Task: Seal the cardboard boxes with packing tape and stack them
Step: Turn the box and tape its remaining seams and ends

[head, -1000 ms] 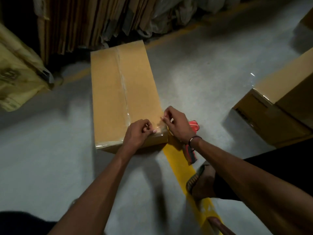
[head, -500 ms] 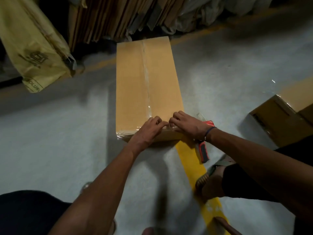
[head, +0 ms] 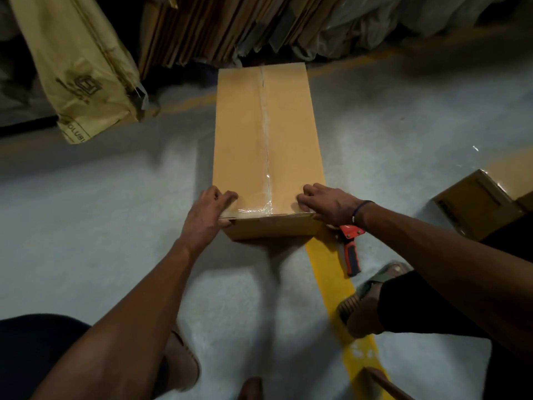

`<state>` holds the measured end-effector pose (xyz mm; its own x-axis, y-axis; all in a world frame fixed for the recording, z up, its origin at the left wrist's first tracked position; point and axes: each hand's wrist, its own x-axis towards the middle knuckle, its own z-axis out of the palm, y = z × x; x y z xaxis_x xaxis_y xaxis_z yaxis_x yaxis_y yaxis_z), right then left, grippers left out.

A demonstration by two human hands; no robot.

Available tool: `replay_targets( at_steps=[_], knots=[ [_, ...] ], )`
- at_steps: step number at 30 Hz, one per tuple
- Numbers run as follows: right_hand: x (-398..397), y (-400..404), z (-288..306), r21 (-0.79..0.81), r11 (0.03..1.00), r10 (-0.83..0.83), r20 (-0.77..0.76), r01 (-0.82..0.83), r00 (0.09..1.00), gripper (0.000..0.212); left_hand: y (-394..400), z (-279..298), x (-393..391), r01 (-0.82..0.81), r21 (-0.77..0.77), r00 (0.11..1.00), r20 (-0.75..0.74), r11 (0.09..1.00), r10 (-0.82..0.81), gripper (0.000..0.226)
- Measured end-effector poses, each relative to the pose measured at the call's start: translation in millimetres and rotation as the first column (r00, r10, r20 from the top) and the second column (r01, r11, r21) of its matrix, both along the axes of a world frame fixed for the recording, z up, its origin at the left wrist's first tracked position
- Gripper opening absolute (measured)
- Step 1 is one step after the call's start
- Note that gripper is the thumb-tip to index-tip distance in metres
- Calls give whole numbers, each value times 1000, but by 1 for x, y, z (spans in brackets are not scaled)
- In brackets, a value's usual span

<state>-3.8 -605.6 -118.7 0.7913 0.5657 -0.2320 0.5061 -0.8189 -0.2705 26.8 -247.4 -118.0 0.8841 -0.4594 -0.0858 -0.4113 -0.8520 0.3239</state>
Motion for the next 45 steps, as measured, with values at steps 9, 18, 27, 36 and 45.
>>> replay_targets(
  at_steps=[9,18,27,36,45],
  knots=[
    [13,13,6,-3,994,-107,-199,109,974,32,5,2,-9,-245,-56,957,-177,968,232,85],
    [20,10,20,-141,990,-62,-350,13,935,64,15,0,-16,-242,-17,947,-219,970,233,99],
    [11,9,14,-144,987,46,-149,-68,988,63,13,18,-3,-123,-30,973,-202,992,115,70],
    [-3,25,10,-78,978,-200,-122,192,972,29,-7,18,-14,-202,66,970,-126,977,209,54],
    [-2,33,21,41,803,-580,-178,595,795,73,-40,25,-12,-531,96,783,-325,842,530,139]
  ],
)
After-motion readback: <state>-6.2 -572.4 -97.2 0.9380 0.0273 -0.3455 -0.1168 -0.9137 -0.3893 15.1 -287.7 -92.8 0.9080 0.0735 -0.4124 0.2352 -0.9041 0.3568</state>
